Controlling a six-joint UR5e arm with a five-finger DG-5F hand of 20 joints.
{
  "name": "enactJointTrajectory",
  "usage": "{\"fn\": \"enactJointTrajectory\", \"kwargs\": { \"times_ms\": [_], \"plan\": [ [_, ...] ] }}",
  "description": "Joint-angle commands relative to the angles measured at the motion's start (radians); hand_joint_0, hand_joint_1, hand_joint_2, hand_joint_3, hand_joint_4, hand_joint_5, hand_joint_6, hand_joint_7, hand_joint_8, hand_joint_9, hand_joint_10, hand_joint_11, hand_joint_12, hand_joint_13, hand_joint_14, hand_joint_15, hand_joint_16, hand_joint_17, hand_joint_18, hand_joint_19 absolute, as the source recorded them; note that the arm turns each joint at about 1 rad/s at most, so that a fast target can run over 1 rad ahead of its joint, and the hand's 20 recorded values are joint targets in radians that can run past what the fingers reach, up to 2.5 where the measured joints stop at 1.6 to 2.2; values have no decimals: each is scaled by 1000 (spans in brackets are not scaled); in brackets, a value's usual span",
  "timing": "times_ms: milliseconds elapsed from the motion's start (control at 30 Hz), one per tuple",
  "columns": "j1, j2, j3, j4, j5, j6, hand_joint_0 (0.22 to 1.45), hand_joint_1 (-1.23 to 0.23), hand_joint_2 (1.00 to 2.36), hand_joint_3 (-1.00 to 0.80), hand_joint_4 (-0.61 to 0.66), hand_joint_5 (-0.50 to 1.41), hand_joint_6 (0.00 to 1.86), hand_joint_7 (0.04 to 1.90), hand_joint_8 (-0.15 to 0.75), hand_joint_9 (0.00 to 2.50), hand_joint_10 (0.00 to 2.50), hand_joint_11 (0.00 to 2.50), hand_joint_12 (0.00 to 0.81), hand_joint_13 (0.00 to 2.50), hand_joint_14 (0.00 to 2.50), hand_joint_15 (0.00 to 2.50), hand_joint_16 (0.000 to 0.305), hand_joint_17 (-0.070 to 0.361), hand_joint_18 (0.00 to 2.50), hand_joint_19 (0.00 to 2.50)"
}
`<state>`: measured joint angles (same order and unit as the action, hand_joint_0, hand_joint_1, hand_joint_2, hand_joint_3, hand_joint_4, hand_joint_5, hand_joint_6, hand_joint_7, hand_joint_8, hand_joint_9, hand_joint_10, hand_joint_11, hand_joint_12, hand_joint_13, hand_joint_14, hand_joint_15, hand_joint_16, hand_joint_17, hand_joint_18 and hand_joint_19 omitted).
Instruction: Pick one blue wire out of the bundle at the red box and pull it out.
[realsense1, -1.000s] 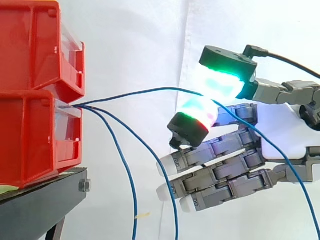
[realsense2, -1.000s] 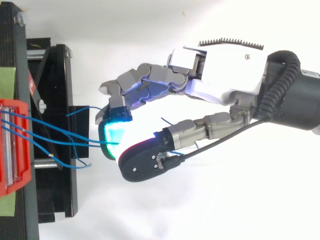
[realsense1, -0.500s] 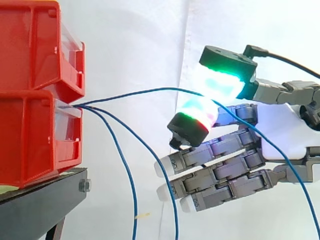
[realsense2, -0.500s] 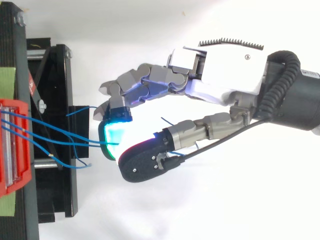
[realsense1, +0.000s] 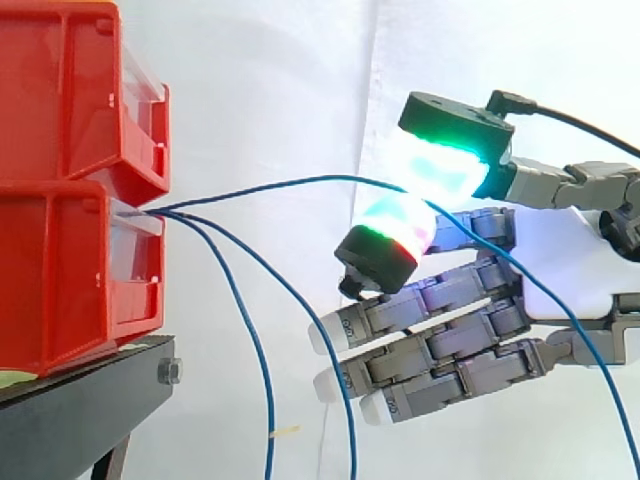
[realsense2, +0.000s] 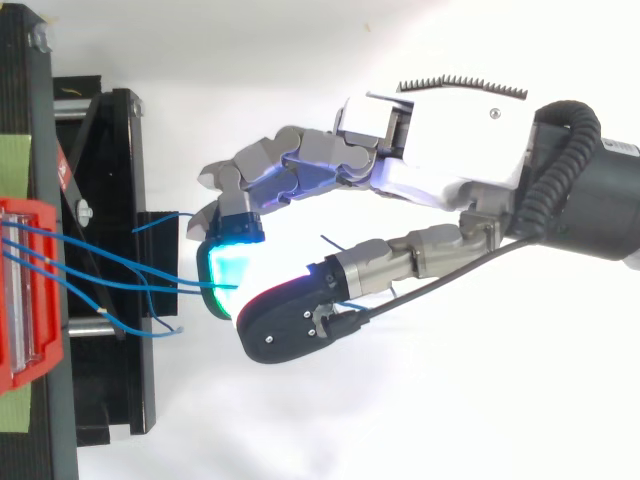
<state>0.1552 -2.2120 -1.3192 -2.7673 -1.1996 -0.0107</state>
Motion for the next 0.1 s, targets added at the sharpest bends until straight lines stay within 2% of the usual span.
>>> {"fn": "enactJointTrajectory", "kwargs": {
  "times_ms": [0,67],
  "plan": [
    [0,0,0,0,0,0,643,-768,1011,-275,-16,-97,878,1178,227,447,7,249,364,158,4,140,58,131,66,88],
    [0,0,0,0,0,0,642,-768,1012,-272,-14,-97,878,1177,228,449,8,257,364,158,5,140,58,131,67,87]
  ]
}}
